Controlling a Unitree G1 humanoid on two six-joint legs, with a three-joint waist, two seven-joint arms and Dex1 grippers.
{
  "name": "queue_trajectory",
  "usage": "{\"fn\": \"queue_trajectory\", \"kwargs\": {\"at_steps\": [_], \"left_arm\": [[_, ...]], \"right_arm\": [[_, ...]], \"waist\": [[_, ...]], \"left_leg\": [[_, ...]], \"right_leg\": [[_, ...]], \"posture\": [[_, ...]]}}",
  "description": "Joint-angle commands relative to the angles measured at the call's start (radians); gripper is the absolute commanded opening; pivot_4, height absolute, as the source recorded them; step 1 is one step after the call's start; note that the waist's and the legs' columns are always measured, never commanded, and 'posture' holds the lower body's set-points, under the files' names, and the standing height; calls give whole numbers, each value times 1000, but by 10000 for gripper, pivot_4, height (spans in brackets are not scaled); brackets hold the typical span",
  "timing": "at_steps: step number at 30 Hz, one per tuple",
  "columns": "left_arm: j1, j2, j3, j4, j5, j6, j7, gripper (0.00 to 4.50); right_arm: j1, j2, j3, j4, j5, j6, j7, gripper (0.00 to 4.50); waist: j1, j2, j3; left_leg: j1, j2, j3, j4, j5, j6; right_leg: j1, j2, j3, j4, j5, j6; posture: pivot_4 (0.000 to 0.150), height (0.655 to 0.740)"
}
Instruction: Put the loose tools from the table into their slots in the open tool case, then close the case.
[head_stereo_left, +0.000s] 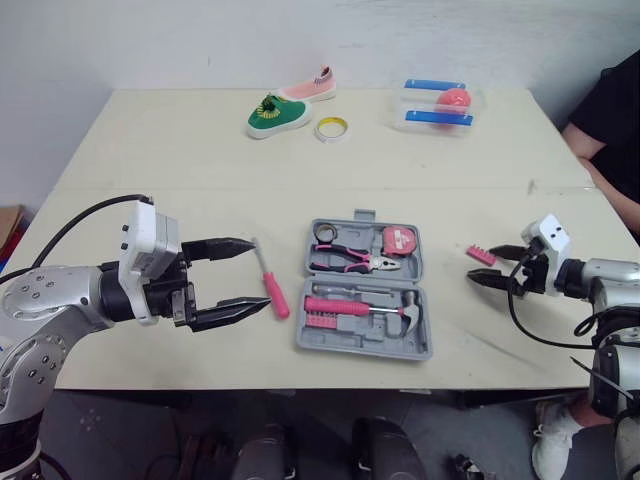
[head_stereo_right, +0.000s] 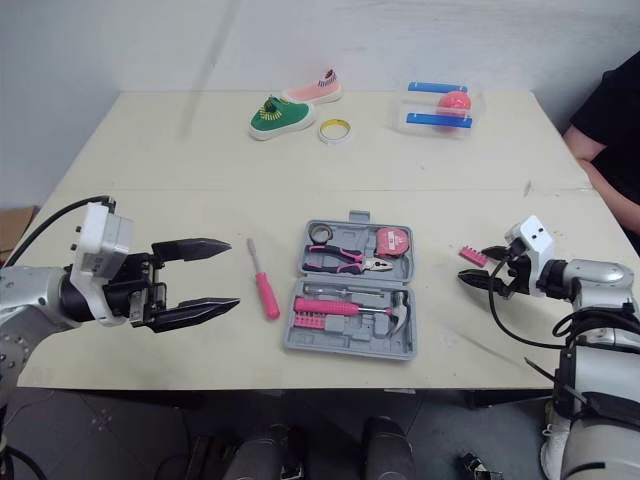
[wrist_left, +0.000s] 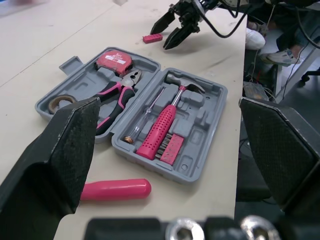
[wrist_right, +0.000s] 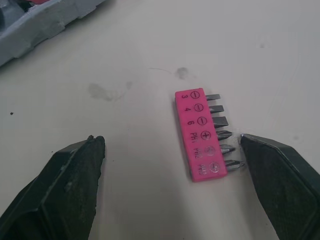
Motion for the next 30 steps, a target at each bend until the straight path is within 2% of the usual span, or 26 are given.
{"fn": "queue_trajectory", "kwargs": {"at_steps": [1, 7, 8, 11, 14, 16, 23, 30], "left_arm": [[-9, -4, -1, -5, -3, -11, 0, 44761], [-16, 12, 3, -1, -8, -2, -11, 44761], [-20, 15, 4, -1, -13, 4, -11, 44979], [-30, 28, 5, 0, -25, 19, -20, 45000], [-36, 41, 9, -3, -41, 40, -31, 45000], [-41, 41, 13, -5, -54, 51, -25, 45000], [-79, 15, 10, 0, -106, 80, 22, 45000], [-87, -21, -55, 6, -48, 20, -9, 45000]], "right_arm": [[39, 4, -19, 19, 15, 34, -33, 45000], [64, 18, -14, 17, 14, 38, -35, 45000], [61, 20, -20, 18, 22, 56, -24, 42565], [56, 25, -25, 19, 26, 77, -18, 32981], [59, 29, -29, 18, 28, 75, -29, 16618], [59, 32, -51, 17, 48, 75, -51, 7926], [64, 35, -65, -3, 66, 3, -37, 6944], [7, 18, -45, -96, 60, -7, -41, 6944]], "waist": [[1, 0, 0], [2, -2, -1], [2, -2, -1], [2, -2, -1], [1, -2, -1], [0, -3, -1], [0, -3, -1], [-4, -1, 0]], "left_leg": [[0, 0, 0, 0, 0, 0], [0, 0, -1, 1, 0, 0], [0, 0, -1, 1, 0, 0], [0, 0, -1, 1, 0, 0], [0, 1, -1, 0, 0, 0], [0, 1, -1, 0, 0, -1], [0, 1, -1, 1, 0, -1], [0, 2, 1, 0, 0, -1]], "right_leg": [[0, 0, 0, 0, 0, 0], [1, -2, 0, 0, 0, 0], [1, -3, 0, 0, 0, 0], [1, -4, 0, 0, 0, 0], [1, -3, 0, -1, 0, 0], [0, -3, 0, -1, 0, 0], [1, -2, 0, 0, 0, 0], [-1, 4, 3, 0, 0, 0]], "posture": [[1500, 7400], [1500, 7400], [1500, 7400], [1500, 7400], [1500, 7400], [1500, 7400], [1500, 7400], [1500, 7400]]}}
